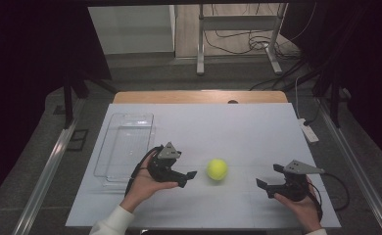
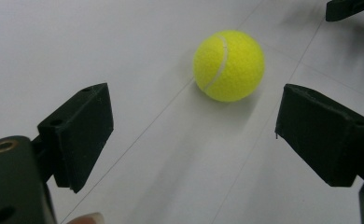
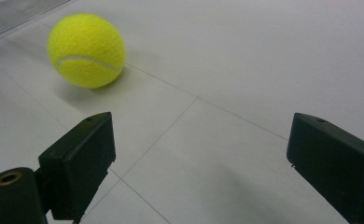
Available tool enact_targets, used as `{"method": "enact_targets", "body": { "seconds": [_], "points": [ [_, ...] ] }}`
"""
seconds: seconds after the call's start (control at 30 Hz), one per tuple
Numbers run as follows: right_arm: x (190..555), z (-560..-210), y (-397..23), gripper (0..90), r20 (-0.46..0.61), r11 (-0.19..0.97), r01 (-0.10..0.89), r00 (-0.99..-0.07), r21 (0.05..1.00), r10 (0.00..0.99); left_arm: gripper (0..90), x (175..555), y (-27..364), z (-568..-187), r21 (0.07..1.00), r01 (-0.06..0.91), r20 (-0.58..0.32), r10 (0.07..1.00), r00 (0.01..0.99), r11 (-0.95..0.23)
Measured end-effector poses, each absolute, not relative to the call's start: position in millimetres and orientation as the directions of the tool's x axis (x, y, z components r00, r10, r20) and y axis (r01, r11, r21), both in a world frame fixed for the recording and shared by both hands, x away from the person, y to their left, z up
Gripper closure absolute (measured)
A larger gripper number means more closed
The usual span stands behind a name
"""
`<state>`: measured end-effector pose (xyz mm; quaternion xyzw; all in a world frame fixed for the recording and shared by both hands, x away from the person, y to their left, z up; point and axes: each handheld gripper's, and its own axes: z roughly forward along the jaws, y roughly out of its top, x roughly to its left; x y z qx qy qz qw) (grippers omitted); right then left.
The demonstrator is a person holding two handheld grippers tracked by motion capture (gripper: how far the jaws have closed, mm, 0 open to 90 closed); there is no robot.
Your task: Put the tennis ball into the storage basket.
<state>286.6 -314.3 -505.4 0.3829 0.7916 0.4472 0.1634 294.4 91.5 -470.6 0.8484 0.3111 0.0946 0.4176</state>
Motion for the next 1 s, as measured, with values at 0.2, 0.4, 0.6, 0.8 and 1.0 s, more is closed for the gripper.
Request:
{"method": "enact_targets", "body": {
  "seconds": [0.2, 0.4, 0.6, 0.8, 1.0],
  "points": [
    [286.4, -505.3, -314.4, 7.9, 0.084, 0.307, 0.459, -0.654, 0.834, 0.752, 11.6, 296.9, 84.1, -471.8, 0.761, 0.447, -0.101, 0.594, 0.798, -0.471],
    [286.7, -506.0, -314.4, 8.0, 0.081, 0.311, 0.459, -0.656, 0.832, 0.751, 11.5, 298.8, 79.4, -473.2, 0.756, 0.444, -0.101, 0.585, 0.805, -0.481],
    [286.0, -506.1, -314.2, 8.0, 0.084, 0.308, 0.458, -0.657, 0.834, 0.749, 11.5, 298.1, 73.6, -475.0, 0.75, 0.441, -0.1, 0.573, 0.813, -0.494],
    [286.7, -506.4, -314.4, 8.0, 0.086, 0.308, 0.461, -0.655, 0.832, 0.751, 11.4, 300.5, 68.7, -475.2, 0.749, 0.438, -0.106, 0.562, 0.82, -0.497],
    [286.8, -506.6, -314.4, 8.0, 0.083, 0.31, 0.461, -0.655, 0.831, 0.751, 11.4, 301.5, 64.0, -474.3, 0.751, 0.435, -0.11, 0.555, 0.825, -0.498]
  ]
}}
